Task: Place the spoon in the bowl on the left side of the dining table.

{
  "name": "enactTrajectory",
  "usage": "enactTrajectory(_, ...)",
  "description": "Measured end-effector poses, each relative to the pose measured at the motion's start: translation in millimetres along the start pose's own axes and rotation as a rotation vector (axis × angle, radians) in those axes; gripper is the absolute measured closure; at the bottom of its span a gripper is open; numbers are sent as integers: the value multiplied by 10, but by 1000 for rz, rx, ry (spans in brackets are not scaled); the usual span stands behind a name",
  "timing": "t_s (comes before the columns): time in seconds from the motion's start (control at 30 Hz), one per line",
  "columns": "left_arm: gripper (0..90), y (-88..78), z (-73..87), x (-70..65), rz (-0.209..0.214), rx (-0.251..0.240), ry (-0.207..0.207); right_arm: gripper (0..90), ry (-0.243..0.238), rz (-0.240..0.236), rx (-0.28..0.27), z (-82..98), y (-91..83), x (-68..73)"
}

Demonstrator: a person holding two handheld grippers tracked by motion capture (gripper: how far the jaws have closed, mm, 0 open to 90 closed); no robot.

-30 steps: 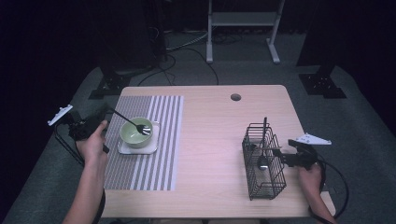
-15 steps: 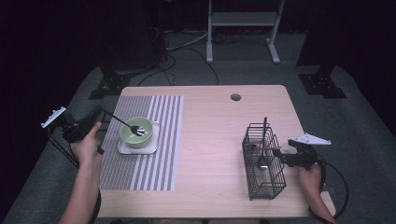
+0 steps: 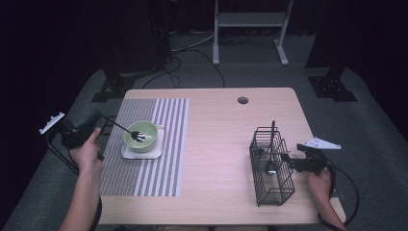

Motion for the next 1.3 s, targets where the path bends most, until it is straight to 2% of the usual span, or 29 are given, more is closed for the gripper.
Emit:
enactTrajectory(0.83,888,29,112,248,-72,16,-20,128,2,0,-1,0,-1,-1)
enactTrajectory(1.3,889,64,182,294,-89,31,-24,128,1,0,-1,0,-1,0)
Point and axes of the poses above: each handheld gripper's, and its own axes: y roughly forward along the jaws, z roughly out of its underside, x roughly to its left, the point moved 1 cm from there along y, roughly forward along the jaws, and after that the axes turned 14 degrees about -z, right-handed, at the moved point
